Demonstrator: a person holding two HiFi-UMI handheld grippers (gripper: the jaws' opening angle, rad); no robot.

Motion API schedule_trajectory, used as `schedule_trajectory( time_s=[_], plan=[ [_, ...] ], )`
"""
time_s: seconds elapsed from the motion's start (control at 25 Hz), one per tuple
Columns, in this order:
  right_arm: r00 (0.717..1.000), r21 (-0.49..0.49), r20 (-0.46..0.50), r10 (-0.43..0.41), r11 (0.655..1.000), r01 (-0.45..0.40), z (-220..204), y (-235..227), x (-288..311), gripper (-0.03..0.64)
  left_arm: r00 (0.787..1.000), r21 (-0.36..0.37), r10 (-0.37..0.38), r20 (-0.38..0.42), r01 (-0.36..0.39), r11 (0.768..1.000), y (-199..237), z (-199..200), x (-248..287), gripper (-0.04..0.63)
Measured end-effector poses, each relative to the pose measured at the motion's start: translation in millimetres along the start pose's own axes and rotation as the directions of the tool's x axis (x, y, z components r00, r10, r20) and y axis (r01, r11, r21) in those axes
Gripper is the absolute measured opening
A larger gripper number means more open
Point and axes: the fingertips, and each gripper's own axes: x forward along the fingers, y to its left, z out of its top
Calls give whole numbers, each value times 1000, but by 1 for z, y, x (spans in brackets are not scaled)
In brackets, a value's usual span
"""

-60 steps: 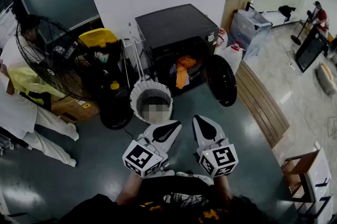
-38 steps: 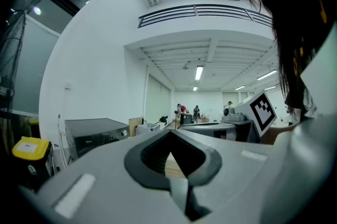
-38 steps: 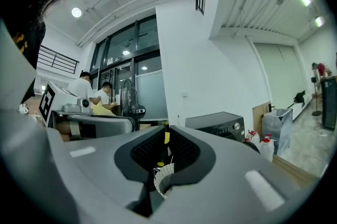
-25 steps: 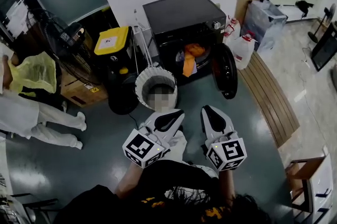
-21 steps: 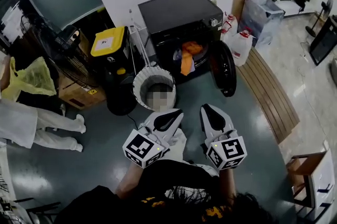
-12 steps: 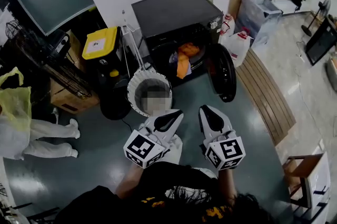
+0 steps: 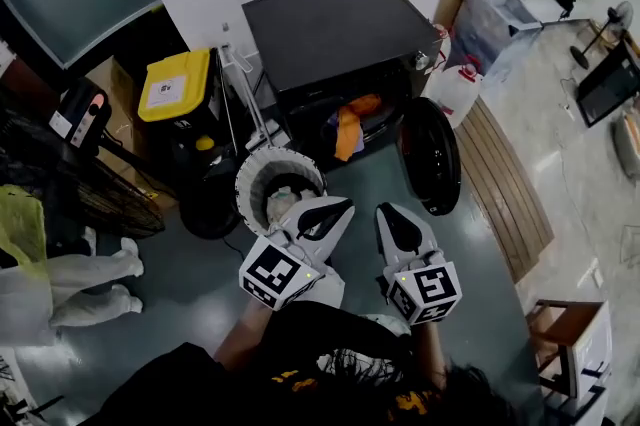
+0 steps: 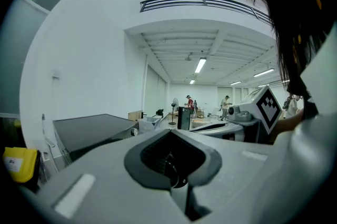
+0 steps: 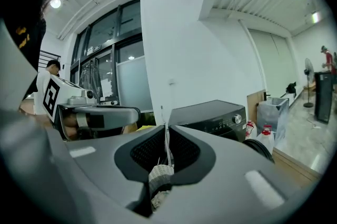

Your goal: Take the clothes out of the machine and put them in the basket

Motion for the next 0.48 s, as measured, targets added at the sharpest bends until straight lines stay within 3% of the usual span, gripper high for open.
schedule_trajectory(
  time_s=[0.48],
  plan=[
    [985,-38,-87,-148,989,145,-3,-40,71,44,997,-22,-70,-14,70,997,97,-17,44,0]
  ],
)
